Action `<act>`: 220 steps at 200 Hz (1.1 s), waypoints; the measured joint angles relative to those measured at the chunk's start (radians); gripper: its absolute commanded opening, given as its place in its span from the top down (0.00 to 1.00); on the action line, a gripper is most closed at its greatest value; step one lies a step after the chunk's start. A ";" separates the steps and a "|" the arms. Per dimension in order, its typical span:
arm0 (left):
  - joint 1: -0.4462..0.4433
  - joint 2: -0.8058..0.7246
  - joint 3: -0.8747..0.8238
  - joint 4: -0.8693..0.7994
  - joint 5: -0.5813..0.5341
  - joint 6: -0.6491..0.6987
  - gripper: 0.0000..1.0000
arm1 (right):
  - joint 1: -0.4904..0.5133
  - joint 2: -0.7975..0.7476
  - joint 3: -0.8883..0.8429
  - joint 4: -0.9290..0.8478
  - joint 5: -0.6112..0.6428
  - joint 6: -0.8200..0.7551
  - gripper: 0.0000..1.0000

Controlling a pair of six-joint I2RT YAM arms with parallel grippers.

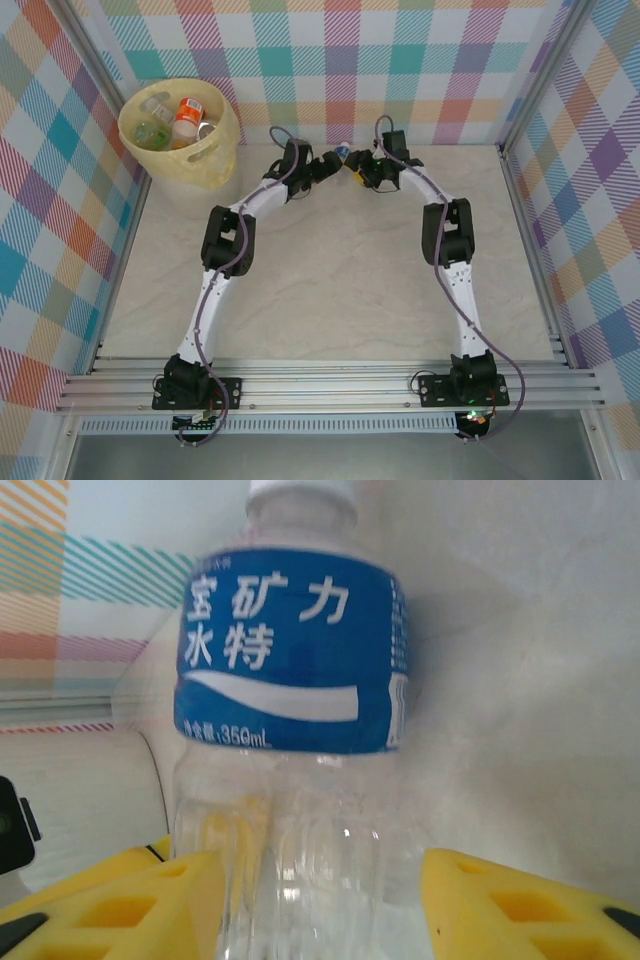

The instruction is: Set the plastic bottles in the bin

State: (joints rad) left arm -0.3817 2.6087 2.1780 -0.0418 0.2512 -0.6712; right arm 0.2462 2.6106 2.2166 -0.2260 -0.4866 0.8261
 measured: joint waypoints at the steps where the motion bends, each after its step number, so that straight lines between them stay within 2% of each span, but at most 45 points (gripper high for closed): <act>1: 0.000 -0.002 -0.004 0.002 0.001 0.000 0.06 | 0.000 -0.005 -0.010 0.004 0.001 0.000 0.51; 48: -0.006 -0.111 -0.244 0.165 0.111 0.011 0.10 | 0.012 -0.182 -0.322 0.134 0.008 0.013 0.53; 69: -0.021 -0.196 -0.385 0.208 0.107 0.022 0.00 | 0.020 -0.291 -0.504 0.198 0.030 0.024 0.46; 90: -0.046 -0.260 -0.424 0.133 0.066 0.077 0.00 | 0.034 -0.412 -0.691 0.240 0.078 0.030 0.34; 101: -0.060 -0.266 -0.375 0.056 0.043 0.129 0.00 | 0.036 -0.468 -0.769 0.254 0.111 0.027 0.29; 128: -0.082 -0.206 -0.109 -0.156 -0.043 0.252 0.00 | 0.030 -0.586 -0.902 0.288 0.211 0.027 0.18; 172: -0.102 0.018 0.350 -0.390 -0.200 0.284 0.00 | -0.035 -0.663 -0.976 0.350 0.357 0.053 0.07; 201: -0.119 0.122 0.426 -0.472 -0.278 0.277 0.00 | -0.058 -0.667 -0.980 0.352 0.402 0.051 0.00; 220: -0.127 0.181 0.452 -0.512 -0.299 0.278 0.00 | -0.057 -0.667 -0.983 0.351 0.410 0.050 0.00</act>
State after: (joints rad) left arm -0.5087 2.7895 2.6297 -0.5541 -0.0475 -0.3931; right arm 0.1890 1.9434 1.2335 0.1246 -0.0765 0.8761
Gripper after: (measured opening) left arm 0.999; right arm 0.996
